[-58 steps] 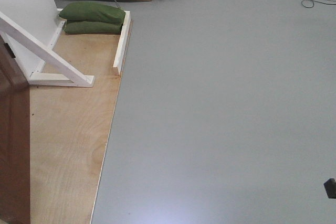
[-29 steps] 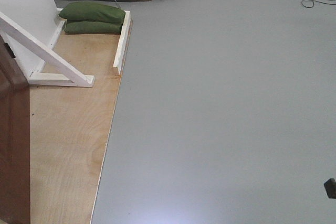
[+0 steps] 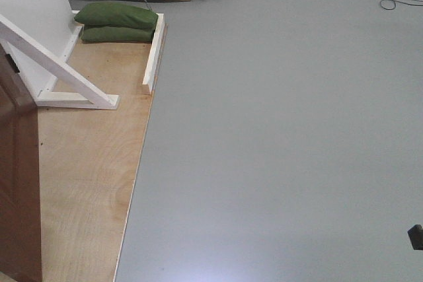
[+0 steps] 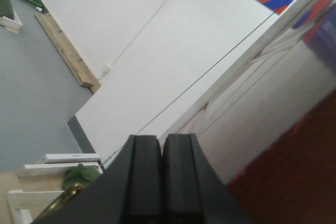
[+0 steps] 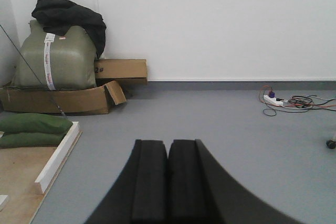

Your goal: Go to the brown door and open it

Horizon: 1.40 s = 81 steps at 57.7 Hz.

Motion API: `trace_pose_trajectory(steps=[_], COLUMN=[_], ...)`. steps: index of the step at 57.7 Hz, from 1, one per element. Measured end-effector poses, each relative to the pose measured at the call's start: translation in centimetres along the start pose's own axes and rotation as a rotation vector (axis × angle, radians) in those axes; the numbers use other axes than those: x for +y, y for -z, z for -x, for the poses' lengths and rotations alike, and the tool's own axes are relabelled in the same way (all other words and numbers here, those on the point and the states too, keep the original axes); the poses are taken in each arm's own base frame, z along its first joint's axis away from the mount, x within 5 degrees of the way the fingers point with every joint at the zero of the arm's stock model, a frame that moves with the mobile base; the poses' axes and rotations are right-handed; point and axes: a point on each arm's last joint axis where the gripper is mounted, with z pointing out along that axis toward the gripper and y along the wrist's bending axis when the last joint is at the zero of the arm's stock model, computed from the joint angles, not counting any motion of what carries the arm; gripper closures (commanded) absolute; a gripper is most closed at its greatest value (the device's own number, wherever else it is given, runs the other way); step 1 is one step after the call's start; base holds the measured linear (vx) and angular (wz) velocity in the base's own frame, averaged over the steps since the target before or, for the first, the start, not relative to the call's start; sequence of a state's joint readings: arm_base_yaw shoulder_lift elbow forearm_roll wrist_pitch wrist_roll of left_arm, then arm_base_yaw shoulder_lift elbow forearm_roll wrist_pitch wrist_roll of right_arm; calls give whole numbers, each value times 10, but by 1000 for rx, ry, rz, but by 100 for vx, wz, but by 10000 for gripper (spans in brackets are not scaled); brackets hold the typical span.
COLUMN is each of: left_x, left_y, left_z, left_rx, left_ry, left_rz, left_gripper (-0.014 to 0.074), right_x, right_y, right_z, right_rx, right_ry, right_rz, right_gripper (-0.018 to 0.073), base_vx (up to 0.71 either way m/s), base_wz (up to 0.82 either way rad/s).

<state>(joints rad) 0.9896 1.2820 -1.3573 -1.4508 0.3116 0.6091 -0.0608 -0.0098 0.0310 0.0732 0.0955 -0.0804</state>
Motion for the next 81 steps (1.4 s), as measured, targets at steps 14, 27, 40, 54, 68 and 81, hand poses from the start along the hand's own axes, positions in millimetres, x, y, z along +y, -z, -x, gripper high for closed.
trace_pose_trajectory(steps=[14,27,40,54,68,81], left_x=[-20,-39,-46,-42,-8,5], left_y=[14,33,37,34,3,-37], left_z=[1,4,0,2,0,0], left_rx=[32,41,114,83,14,84], left_ry=[42,61,180,217,259,161], left_rz=[-98,-173,-218,-188,-49,-31], left_gripper=[600,600,600,600,600,600], right_x=[0,0,0,0,0,0], right_y=[0,0,0,0,0,0], right_z=[0,0,0,0,0,0], right_rx=[0,0,0,0,0,0], right_ry=[0,0,0,0,0,0], right_rz=[0,0,0,0,0,0], right_gripper=[559,559,559,559,559,559], base_vx=[0,0,0,0,0,0], base_wz=[0,0,0,0,0,0])
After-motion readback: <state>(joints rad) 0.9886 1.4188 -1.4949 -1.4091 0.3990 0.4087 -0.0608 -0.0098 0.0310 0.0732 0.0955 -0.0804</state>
